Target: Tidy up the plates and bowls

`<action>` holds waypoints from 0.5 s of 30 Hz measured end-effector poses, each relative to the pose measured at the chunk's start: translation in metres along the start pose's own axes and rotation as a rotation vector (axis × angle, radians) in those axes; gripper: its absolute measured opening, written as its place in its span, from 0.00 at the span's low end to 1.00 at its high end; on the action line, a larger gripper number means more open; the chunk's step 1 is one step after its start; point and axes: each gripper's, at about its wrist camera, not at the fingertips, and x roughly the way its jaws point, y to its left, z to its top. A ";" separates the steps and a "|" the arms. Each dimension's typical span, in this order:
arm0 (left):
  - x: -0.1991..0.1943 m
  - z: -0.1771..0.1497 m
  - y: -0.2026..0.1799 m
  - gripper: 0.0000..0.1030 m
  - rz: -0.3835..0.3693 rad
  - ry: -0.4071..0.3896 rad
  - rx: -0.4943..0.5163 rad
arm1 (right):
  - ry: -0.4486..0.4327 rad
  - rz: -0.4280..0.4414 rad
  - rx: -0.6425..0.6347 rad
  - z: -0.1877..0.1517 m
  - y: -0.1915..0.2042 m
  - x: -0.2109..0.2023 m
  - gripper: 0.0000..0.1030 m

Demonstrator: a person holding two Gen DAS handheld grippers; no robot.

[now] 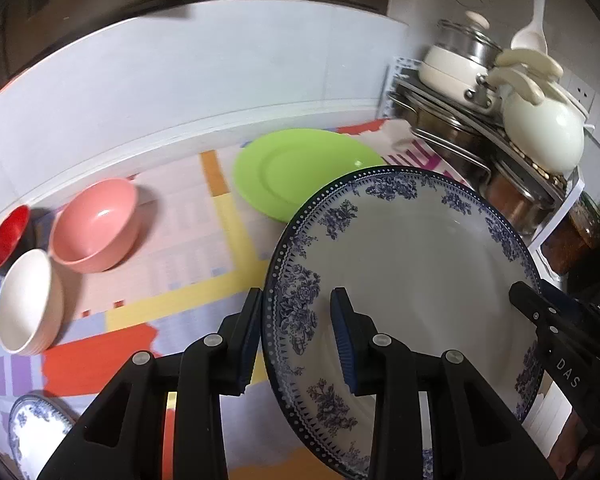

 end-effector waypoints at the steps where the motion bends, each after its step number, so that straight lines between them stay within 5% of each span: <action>1: -0.003 -0.002 0.006 0.33 0.002 -0.002 -0.008 | -0.003 0.005 -0.004 -0.001 0.006 -0.003 0.36; 15: -0.043 -0.028 0.068 0.33 0.041 -0.032 -0.067 | -0.016 0.042 -0.069 -0.012 0.070 -0.030 0.36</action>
